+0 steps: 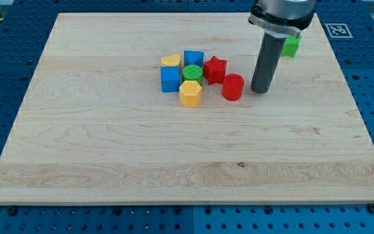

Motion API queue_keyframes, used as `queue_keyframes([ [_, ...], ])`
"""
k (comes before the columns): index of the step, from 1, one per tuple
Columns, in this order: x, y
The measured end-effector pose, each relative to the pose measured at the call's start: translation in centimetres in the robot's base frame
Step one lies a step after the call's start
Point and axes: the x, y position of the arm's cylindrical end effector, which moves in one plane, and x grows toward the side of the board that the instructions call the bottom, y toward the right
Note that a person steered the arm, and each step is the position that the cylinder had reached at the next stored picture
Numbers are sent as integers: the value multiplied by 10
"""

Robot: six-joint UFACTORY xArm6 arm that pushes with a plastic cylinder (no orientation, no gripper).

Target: Move red circle into the bottom of the red star

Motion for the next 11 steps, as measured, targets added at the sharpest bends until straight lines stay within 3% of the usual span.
queue_keyframes([
  [3,5,-45],
  [5,42,-41],
  [11,36,-60],
])
